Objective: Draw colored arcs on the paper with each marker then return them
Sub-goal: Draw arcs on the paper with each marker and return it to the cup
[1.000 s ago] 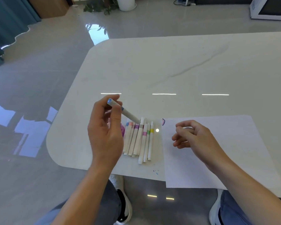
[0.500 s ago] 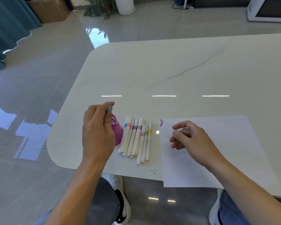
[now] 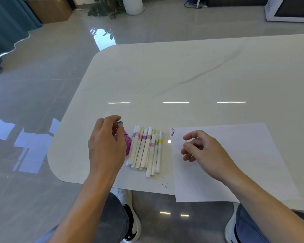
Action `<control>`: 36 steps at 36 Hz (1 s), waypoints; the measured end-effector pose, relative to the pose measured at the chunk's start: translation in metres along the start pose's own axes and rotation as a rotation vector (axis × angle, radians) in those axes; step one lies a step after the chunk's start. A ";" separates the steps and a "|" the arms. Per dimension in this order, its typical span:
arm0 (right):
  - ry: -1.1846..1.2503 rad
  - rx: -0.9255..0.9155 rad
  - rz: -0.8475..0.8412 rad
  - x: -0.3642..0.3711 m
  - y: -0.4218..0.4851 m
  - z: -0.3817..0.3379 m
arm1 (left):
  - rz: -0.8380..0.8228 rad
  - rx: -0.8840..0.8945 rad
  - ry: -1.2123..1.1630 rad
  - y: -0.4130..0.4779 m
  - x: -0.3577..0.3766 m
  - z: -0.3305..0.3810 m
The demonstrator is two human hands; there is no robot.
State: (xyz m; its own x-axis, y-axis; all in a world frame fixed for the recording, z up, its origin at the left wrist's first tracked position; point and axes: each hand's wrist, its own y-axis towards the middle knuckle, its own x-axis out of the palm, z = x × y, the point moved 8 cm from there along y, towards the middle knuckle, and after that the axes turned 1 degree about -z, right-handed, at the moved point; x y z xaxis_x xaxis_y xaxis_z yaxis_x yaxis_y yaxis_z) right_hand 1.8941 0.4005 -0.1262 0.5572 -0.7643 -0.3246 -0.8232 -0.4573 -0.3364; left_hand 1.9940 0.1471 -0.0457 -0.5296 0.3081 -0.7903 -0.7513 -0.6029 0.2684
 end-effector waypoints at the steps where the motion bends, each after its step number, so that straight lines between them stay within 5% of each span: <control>1: -0.003 -0.001 0.000 0.000 0.000 0.000 | 0.015 0.006 -0.013 0.000 -0.002 0.002; 10: -0.001 0.006 0.005 -0.002 0.000 -0.001 | 0.117 0.234 0.017 -0.010 -0.008 0.038; 14: -0.006 0.005 0.005 -0.003 0.000 0.000 | -0.014 0.291 0.002 -0.020 0.011 0.052; 21: -0.067 -0.004 -0.008 -0.001 -0.002 0.000 | -0.490 0.244 0.219 -0.044 0.081 0.043; 36: -0.167 -0.005 -0.029 0.002 -0.003 0.000 | -0.480 0.210 0.403 -0.046 0.098 0.047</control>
State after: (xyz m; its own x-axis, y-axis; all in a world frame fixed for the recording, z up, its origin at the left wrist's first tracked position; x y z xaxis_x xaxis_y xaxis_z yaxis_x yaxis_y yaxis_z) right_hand 1.8984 0.4005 -0.1262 0.5909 -0.6644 -0.4577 -0.8067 -0.4806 -0.3439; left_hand 1.9581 0.2392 -0.1098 0.0421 0.1825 -0.9823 -0.9497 -0.2980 -0.0961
